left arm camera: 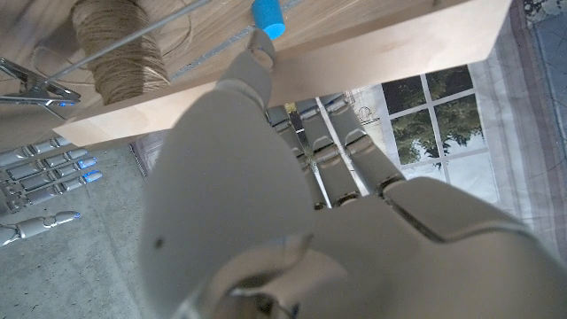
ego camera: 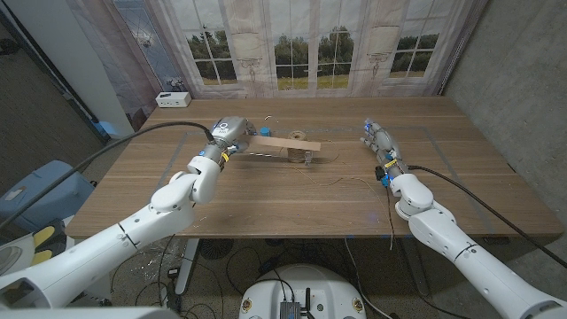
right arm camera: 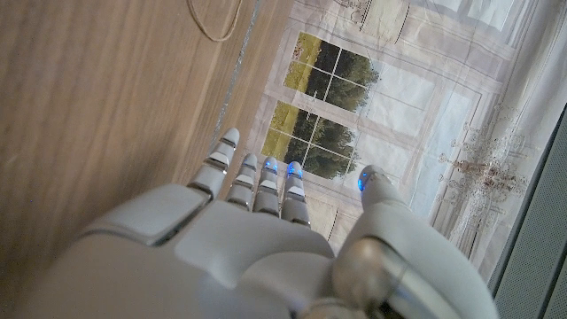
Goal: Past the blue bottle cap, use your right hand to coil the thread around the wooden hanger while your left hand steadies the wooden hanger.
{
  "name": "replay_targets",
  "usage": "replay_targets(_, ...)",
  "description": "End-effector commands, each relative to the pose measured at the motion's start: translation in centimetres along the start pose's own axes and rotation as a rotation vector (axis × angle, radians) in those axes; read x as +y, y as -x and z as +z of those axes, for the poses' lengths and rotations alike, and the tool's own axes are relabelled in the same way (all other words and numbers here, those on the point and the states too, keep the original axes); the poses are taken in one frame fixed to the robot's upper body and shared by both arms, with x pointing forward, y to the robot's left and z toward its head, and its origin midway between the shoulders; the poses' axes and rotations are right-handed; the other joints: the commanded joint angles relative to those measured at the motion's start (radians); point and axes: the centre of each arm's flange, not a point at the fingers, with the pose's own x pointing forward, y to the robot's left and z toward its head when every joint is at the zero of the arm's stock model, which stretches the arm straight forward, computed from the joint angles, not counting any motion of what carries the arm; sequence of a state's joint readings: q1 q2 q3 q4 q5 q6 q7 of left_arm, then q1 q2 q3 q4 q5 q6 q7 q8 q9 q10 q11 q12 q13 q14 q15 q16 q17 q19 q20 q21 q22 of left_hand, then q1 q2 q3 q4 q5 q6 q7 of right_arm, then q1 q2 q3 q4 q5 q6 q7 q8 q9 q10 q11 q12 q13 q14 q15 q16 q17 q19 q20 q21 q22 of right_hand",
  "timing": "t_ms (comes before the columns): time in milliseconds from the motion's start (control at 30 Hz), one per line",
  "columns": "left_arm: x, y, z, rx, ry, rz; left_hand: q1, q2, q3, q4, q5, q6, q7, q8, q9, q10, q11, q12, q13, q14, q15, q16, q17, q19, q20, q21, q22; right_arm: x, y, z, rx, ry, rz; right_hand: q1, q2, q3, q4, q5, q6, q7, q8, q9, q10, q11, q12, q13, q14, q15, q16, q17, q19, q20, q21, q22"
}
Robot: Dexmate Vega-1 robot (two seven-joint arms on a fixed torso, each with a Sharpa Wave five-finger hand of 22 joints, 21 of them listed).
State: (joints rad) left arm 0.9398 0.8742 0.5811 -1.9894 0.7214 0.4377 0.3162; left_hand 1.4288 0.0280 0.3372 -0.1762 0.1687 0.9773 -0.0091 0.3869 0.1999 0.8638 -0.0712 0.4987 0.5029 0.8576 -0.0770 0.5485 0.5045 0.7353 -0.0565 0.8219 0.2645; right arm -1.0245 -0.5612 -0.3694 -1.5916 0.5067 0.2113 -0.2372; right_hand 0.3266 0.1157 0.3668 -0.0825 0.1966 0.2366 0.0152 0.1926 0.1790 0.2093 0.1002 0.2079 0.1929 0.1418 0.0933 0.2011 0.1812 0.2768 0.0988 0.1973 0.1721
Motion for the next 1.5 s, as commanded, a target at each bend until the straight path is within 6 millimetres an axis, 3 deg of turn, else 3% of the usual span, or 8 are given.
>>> replay_targets(33,2.3,1.1,-0.7,0.059,-0.065,0.079,0.106,0.110,0.008,0.015,0.004,0.094,0.048,0.003,0.011,0.000,0.006,-0.004,0.005,0.034,-0.113,-0.004,0.007,0.009,-0.112,0.011,0.001,1.3,-0.7,2.6,0.035,0.169,0.072,0.023,0.003,0.008,-0.015,0.001,0.016,-0.001,0.007,0.003,0.014,-0.006,0.003,0.001,0.019,0.003,0.010,0.002,0.002,0.008,0.005,0.004)
replay_targets(433,3.9,3.0,-1.6,0.139,-0.087,0.155,0.105,0.108,0.009,0.016,0.005,0.098,0.049,0.002,0.013,0.003,0.004,-0.006,0.014,0.038,-0.112,-0.010,0.014,-0.001,-0.112,0.031,-0.004,3.3,-1.9,5.2,0.063,0.334,0.165,0.049,0.007,0.020,-0.036,-0.003,0.026,-0.004,0.008,0.003,0.021,-0.012,0.002,0.001,0.028,0.000,0.009,0.002,0.005,0.013,0.006,0.004)
replay_targets(1167,5.6,5.8,-2.0,0.188,-0.108,0.486,0.104,0.105,0.014,0.016,0.006,0.101,0.048,-0.002,0.018,0.010,0.003,-0.012,0.026,0.044,-0.112,-0.020,0.027,-0.011,-0.116,0.066,-0.019,5.0,-2.4,5.6,0.114,0.473,0.206,0.077,0.010,0.032,-0.058,-0.009,0.028,-0.008,0.005,0.004,0.022,-0.025,-0.001,0.001,0.026,-0.010,0.005,0.003,0.002,0.008,0.003,0.004)
replay_targets(1500,6.0,7.5,-2.2,0.207,-0.085,0.618,0.103,0.103,0.017,0.016,0.007,0.103,0.046,-0.004,0.019,0.012,0.003,-0.017,0.032,0.049,-0.115,-0.024,0.032,-0.017,-0.116,0.082,-0.028,6.7,-3.3,6.2,0.142,0.563,0.253,0.101,0.010,0.040,-0.073,-0.011,0.015,-0.015,-0.001,0.004,0.009,-0.041,-0.009,0.001,0.013,-0.013,-0.002,0.003,-0.006,0.003,0.000,0.004)
